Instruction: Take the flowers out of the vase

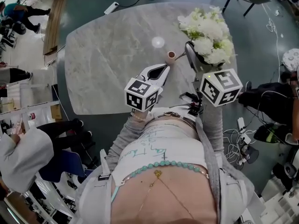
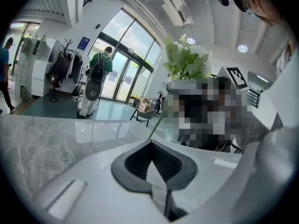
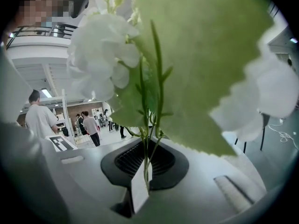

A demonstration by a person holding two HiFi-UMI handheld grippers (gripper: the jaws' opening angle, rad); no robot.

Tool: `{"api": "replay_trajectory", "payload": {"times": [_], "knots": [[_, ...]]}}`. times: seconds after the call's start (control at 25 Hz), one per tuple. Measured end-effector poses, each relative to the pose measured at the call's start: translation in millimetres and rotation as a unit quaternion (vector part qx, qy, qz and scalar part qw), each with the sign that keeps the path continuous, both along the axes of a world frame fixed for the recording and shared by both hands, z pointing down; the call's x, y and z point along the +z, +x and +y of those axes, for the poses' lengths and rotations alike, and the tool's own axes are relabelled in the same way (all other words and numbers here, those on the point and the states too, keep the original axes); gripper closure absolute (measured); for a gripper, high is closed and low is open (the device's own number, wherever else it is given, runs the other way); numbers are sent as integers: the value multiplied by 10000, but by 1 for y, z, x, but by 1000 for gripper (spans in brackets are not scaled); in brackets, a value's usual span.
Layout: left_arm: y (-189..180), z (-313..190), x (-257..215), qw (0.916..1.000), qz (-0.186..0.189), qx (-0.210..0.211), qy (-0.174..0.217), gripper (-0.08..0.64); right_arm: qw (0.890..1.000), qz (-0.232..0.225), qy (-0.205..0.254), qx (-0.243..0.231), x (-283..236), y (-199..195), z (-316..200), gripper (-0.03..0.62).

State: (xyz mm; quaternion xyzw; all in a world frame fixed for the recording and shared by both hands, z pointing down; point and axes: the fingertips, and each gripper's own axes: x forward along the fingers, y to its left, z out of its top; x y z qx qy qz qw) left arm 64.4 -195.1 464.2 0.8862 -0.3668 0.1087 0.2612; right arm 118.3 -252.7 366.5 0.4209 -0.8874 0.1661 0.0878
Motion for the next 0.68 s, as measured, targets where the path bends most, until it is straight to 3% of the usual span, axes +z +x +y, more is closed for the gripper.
{"api": "replay_trajectory", "payload": {"times": [0.28,0.68], "knots": [[6,2,1,10000,4,67,-36,560,9999,-35,-149,-14,12,5,4,549],[10,6,-3,10000,17,76,-14,560,9999,38,-28,-89,0,3,5,549]]}}
